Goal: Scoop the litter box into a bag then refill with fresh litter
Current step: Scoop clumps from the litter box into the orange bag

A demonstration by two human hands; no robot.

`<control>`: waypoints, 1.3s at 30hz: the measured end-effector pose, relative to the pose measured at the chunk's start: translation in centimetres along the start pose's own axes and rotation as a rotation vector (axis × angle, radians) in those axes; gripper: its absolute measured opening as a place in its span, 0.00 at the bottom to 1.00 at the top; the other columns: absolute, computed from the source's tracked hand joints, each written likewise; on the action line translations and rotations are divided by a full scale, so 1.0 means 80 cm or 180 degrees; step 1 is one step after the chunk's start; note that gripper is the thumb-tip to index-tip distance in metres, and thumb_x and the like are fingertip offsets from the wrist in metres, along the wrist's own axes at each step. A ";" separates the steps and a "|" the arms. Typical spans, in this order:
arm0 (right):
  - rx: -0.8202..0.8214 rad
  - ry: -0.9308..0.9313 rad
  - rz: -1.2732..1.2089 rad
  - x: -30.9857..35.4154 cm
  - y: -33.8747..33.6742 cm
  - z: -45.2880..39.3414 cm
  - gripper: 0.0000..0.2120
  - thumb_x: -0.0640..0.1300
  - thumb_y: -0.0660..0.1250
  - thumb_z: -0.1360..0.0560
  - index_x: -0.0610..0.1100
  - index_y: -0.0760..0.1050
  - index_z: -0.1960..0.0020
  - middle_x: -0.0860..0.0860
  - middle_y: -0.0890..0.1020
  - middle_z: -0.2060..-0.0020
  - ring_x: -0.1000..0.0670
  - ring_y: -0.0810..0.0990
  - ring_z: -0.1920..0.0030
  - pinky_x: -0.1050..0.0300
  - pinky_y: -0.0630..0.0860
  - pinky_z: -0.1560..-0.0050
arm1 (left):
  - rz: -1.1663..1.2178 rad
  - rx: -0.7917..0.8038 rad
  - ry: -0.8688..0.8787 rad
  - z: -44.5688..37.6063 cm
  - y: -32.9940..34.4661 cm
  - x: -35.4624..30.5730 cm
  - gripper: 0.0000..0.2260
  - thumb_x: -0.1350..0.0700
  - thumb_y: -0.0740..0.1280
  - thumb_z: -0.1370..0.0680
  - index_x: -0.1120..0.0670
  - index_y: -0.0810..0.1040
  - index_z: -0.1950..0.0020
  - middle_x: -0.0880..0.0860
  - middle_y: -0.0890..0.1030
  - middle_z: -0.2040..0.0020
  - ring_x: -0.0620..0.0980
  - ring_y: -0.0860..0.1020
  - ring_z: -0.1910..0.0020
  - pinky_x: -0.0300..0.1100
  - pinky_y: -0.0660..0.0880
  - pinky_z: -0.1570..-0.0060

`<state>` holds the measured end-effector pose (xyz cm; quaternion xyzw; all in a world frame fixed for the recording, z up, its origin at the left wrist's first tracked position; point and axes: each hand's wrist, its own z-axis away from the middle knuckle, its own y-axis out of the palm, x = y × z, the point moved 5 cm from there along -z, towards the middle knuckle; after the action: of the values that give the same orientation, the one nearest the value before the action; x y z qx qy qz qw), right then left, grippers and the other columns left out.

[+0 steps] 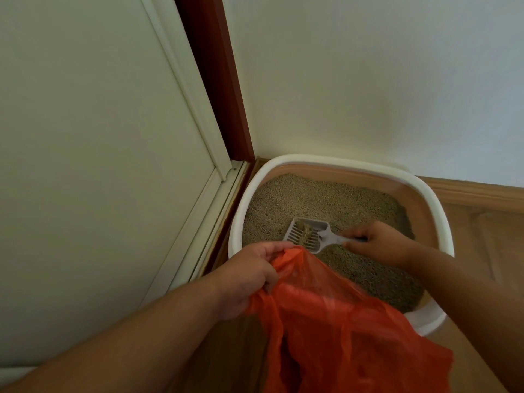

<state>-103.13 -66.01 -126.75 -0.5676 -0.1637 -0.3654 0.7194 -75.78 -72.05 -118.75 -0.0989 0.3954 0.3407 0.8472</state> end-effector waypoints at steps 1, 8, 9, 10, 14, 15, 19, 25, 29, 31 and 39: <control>0.0075 -0.0013 0.0117 0.000 0.006 -0.001 0.06 0.51 0.69 0.20 0.55 0.85 0.46 0.54 0.77 0.71 0.59 0.72 0.73 0.62 0.69 0.69 | -0.0016 -0.0001 0.0017 0.001 0.000 -0.001 0.39 0.81 0.54 0.33 0.52 0.80 0.31 0.61 0.83 0.39 0.55 0.84 0.57 0.41 0.76 0.73; 0.0060 0.0089 0.0433 0.033 0.033 -0.022 0.12 0.50 0.66 0.19 0.46 0.85 0.42 0.47 0.80 0.68 0.53 0.72 0.70 0.57 0.67 0.69 | 0.0016 -0.0094 0.0027 0.002 -0.010 0.002 0.39 0.81 0.56 0.34 0.50 0.80 0.32 0.60 0.83 0.38 0.58 0.85 0.54 0.45 0.77 0.69; 0.0027 0.0128 0.0399 0.038 0.039 -0.025 0.13 0.49 0.66 0.19 0.43 0.85 0.45 0.44 0.81 0.66 0.53 0.72 0.70 0.58 0.67 0.69 | 0.0009 -0.0112 0.0024 0.002 -0.011 0.003 0.40 0.80 0.56 0.35 0.50 0.80 0.32 0.59 0.83 0.38 0.59 0.85 0.52 0.45 0.77 0.68; -0.0016 0.0162 0.0365 0.044 0.045 -0.028 0.14 0.49 0.65 0.19 0.41 0.85 0.47 0.43 0.81 0.66 0.52 0.72 0.70 0.58 0.66 0.70 | 0.0000 -0.0132 0.0026 0.002 -0.012 0.004 0.40 0.80 0.56 0.35 0.49 0.80 0.32 0.59 0.83 0.38 0.61 0.85 0.50 0.45 0.77 0.67; -0.0182 0.0188 0.0355 0.071 0.065 -0.040 0.15 0.48 0.65 0.19 0.38 0.83 0.53 0.44 0.79 0.68 0.51 0.71 0.71 0.58 0.63 0.72 | -0.0003 -0.0174 0.0045 0.003 -0.016 0.005 0.39 0.81 0.55 0.34 0.49 0.80 0.33 0.58 0.84 0.39 0.63 0.84 0.43 0.46 0.77 0.64; -0.0193 0.0182 0.0366 0.076 0.066 -0.044 0.15 0.48 0.65 0.19 0.38 0.83 0.53 0.41 0.81 0.66 0.50 0.72 0.70 0.58 0.64 0.72 | -0.0002 -0.0181 0.0055 0.003 -0.017 0.005 0.39 0.81 0.55 0.34 0.49 0.81 0.33 0.58 0.84 0.40 0.64 0.84 0.44 0.46 0.77 0.63; -0.0227 0.0220 0.0398 0.080 0.052 -0.049 0.14 0.48 0.65 0.20 0.39 0.84 0.50 0.40 0.84 0.62 0.50 0.73 0.70 0.59 0.66 0.71 | -0.0046 -0.0199 0.0048 0.007 -0.023 0.007 0.38 0.81 0.55 0.34 0.49 0.82 0.35 0.59 0.85 0.41 0.66 0.84 0.44 0.47 0.75 0.63; -0.0199 0.0321 0.0175 0.064 0.052 -0.035 0.11 0.48 0.66 0.19 0.43 0.85 0.50 0.43 0.84 0.64 0.52 0.74 0.72 0.60 0.69 0.71 | -0.0087 -0.0295 0.0016 0.010 -0.036 0.010 0.38 0.80 0.57 0.35 0.47 0.83 0.37 0.58 0.85 0.41 0.66 0.83 0.42 0.46 0.75 0.64; -0.0351 0.0333 -0.0187 0.077 0.077 -0.054 0.11 0.46 0.65 0.19 0.43 0.85 0.45 0.40 0.84 0.62 0.51 0.73 0.71 0.59 0.67 0.71 | -0.0101 -0.0305 0.0005 0.012 -0.040 0.011 0.40 0.79 0.58 0.36 0.48 0.81 0.33 0.58 0.85 0.40 0.66 0.83 0.44 0.47 0.74 0.63; -0.0415 0.0280 -0.0306 0.088 0.085 -0.063 0.11 0.46 0.65 0.18 0.46 0.83 0.40 0.43 0.81 0.65 0.50 0.72 0.71 0.59 0.66 0.71 | -0.0119 -0.0288 0.0013 0.013 -0.041 0.013 0.40 0.78 0.58 0.37 0.48 0.80 0.33 0.57 0.85 0.40 0.66 0.83 0.42 0.48 0.74 0.62; -0.0465 0.0232 -0.0855 0.078 0.085 -0.071 0.12 0.45 0.66 0.18 0.46 0.82 0.37 0.51 0.76 0.70 0.53 0.70 0.72 0.59 0.66 0.72 | -0.0105 -0.0212 0.0062 0.020 -0.044 0.020 0.42 0.75 0.60 0.43 0.47 0.81 0.33 0.56 0.85 0.40 0.61 0.84 0.42 0.50 0.77 0.57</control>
<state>-95.04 -72.81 -129.15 -0.5779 -0.1849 -0.4896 0.6262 -71.78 -73.19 -119.25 -0.1368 0.3904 0.3387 0.8451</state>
